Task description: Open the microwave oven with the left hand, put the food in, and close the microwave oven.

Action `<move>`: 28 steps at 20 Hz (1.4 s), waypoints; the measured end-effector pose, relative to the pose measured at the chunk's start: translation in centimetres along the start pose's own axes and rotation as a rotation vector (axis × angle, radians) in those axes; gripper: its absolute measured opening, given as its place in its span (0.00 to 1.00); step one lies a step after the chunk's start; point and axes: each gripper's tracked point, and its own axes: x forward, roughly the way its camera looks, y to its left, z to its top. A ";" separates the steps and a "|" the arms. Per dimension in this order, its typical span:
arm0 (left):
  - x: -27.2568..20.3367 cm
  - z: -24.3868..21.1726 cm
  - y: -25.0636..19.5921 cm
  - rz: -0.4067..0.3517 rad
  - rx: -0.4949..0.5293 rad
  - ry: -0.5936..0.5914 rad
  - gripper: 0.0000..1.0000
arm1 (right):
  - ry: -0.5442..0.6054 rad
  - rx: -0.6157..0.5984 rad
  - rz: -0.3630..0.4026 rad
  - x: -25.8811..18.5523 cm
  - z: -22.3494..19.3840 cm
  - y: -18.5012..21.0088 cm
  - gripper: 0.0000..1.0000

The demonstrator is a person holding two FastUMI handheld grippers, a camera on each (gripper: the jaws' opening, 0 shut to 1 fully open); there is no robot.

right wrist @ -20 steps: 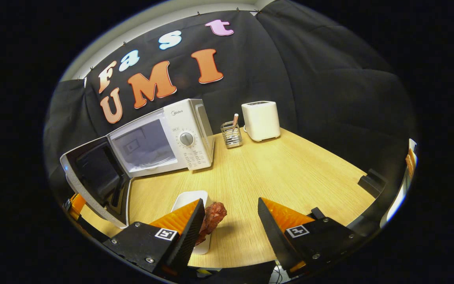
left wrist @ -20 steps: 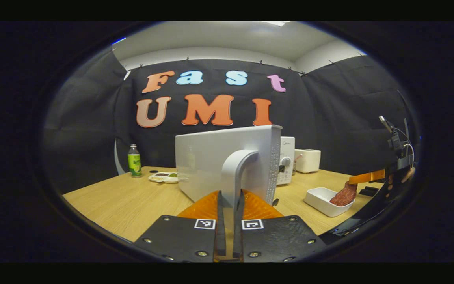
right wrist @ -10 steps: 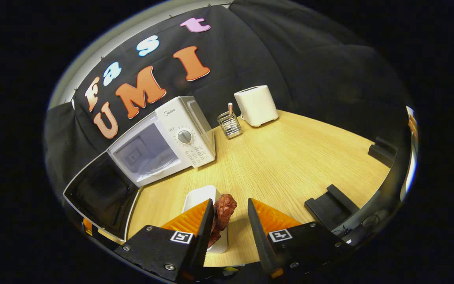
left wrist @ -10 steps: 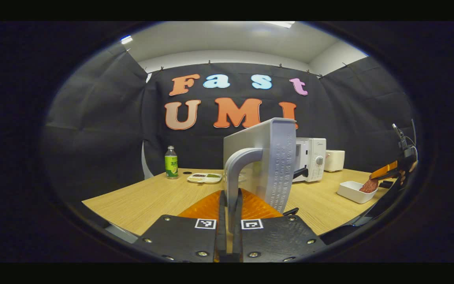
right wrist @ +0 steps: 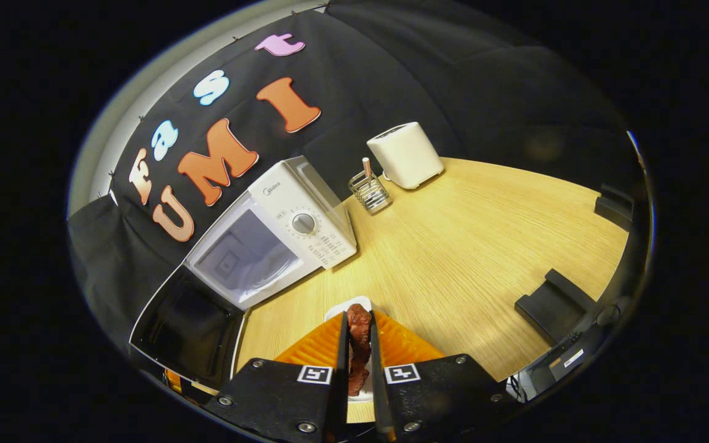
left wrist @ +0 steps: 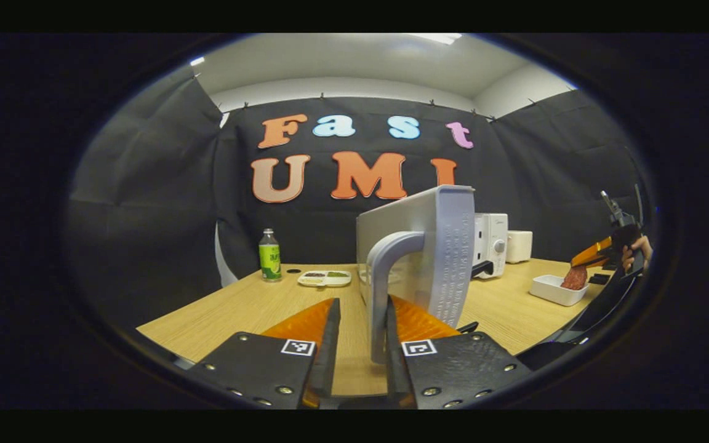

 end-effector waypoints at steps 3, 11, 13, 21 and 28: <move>-0.2 0.1 0.6 0.009 0.007 0.003 0.62 | -0.028 -0.090 0.006 -0.5 1.5 1.9 0.17; -2.8 1.2 2.3 0.058 0.197 0.011 0.80 | -0.109 -0.224 0.115 0.6 6.0 9.9 0.17; -3.2 1.2 4.0 0.097 0.213 0.020 0.80 | -0.117 -0.239 0.147 2.2 6.3 12.5 0.17; -4.9 -0.2 9.3 0.254 0.159 0.064 0.82 | -0.161 -0.229 0.243 9.6 7.0 22.4 0.17; -4.6 -1.3 10.9 0.287 0.124 0.074 0.82 | -0.226 -0.093 0.190 17.5 8.5 24.4 0.17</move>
